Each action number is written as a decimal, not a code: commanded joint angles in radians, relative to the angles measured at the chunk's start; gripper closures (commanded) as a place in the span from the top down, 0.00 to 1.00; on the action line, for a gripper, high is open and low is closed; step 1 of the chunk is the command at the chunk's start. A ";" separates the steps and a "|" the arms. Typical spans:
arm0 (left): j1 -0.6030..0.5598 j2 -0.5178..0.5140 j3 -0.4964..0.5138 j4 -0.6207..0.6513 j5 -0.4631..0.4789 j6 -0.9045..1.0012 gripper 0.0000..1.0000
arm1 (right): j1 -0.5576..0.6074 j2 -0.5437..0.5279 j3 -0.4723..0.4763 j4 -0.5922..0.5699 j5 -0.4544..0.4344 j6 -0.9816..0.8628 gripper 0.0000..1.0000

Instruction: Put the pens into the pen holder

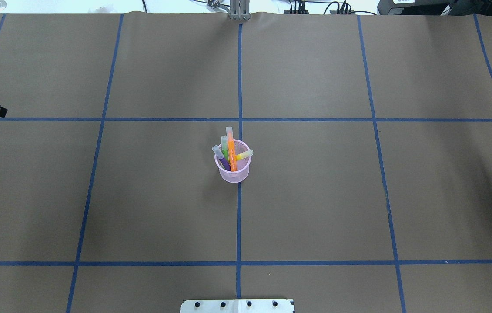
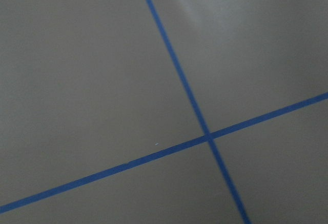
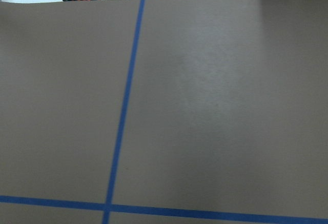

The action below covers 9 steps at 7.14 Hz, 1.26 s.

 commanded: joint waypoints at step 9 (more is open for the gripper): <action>-0.254 0.000 0.217 0.269 -0.152 0.396 1.00 | 0.064 0.007 -0.138 -0.253 0.061 -0.392 1.00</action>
